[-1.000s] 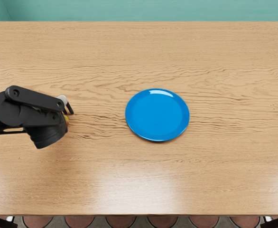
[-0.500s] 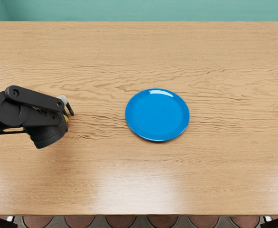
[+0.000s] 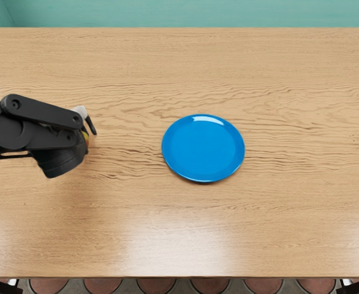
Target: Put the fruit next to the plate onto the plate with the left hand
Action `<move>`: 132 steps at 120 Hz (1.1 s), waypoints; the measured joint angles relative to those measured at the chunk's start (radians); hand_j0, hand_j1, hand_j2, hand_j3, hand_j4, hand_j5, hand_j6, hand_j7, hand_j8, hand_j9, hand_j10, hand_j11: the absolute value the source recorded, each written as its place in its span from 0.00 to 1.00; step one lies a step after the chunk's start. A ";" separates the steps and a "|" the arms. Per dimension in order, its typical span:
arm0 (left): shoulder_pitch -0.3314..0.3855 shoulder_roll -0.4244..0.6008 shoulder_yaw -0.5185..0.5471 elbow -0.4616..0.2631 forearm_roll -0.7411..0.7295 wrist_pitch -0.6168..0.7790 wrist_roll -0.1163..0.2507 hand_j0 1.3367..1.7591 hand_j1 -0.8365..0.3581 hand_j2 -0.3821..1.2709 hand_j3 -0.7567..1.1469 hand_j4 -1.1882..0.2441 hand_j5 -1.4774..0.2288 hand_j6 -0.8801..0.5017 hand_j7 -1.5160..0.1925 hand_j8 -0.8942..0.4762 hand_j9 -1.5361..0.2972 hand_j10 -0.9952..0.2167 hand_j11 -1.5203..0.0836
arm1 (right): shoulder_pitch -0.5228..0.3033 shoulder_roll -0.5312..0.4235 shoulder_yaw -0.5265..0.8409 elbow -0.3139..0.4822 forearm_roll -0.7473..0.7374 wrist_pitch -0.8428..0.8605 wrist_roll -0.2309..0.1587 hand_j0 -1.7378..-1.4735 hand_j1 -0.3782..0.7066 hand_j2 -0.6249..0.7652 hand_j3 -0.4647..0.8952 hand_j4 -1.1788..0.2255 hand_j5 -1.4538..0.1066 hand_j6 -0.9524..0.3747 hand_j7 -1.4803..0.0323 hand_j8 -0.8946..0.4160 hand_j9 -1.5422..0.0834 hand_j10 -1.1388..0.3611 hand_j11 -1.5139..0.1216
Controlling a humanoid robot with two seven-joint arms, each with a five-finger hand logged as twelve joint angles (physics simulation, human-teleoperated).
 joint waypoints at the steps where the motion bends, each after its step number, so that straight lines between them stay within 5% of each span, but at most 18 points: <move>1: -0.003 -0.001 0.000 0.000 -0.001 0.000 0.000 0.75 0.49 0.27 0.40 0.39 0.35 0.26 0.37 0.37 0.36 0.37 0.41 | 0.000 0.000 0.000 0.000 0.000 0.000 0.000 0.30 0.07 0.44 0.34 0.81 0.90 0.69 0.95 0.65 0.92 0.73 0.90; 92: -0.245 -0.298 -0.028 -0.010 -0.108 -0.001 -0.001 0.75 0.47 0.34 0.40 0.39 0.35 0.23 0.37 0.36 0.36 0.36 0.41 | 0.000 0.000 0.000 0.000 0.000 0.000 0.000 0.30 0.07 0.44 0.34 0.81 0.90 0.69 0.95 0.65 0.92 0.73 0.90; 132: -0.332 -0.302 -0.099 -0.011 -0.159 0.000 0.000 0.75 0.46 0.34 0.40 0.39 0.36 0.24 0.38 0.36 0.36 0.38 0.42 | 0.000 0.000 0.000 0.000 0.000 0.000 0.000 0.30 0.07 0.44 0.34 0.81 0.90 0.69 0.95 0.65 0.92 0.73 0.90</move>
